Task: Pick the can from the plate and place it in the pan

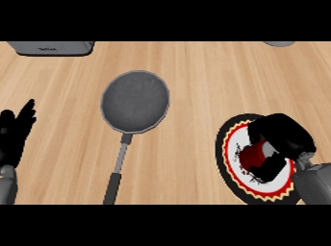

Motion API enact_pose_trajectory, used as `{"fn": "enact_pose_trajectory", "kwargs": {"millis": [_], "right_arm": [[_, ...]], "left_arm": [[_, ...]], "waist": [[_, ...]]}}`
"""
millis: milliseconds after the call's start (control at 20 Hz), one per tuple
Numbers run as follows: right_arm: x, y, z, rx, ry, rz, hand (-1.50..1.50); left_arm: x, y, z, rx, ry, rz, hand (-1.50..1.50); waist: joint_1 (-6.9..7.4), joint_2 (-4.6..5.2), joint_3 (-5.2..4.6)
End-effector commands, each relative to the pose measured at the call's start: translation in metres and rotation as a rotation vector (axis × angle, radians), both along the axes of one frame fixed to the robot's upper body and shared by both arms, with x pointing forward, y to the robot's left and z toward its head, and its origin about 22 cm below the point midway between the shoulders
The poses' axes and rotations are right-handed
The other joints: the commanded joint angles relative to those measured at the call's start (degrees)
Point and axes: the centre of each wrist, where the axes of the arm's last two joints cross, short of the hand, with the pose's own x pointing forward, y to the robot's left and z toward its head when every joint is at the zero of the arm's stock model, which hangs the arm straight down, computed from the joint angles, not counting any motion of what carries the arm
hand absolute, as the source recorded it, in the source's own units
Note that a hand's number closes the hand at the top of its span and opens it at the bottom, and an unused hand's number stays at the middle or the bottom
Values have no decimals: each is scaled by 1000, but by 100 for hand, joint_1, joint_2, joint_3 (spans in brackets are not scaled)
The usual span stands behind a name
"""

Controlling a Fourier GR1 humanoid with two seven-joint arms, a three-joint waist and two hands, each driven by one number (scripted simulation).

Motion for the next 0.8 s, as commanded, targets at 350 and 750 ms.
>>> {"fn": "enact_pose_trajectory", "kwargs": {"millis": [350,750], "right_arm": [[31,-1,30,279,-436,67,150],[38,39,76,454,-466,163,150]], "left_arm": [[-9,12,-7,17,-6,9,0],[10,-14,4,3,-14,-6,0]], "waist": [[-8,24,35],[-25,20,27]]}}
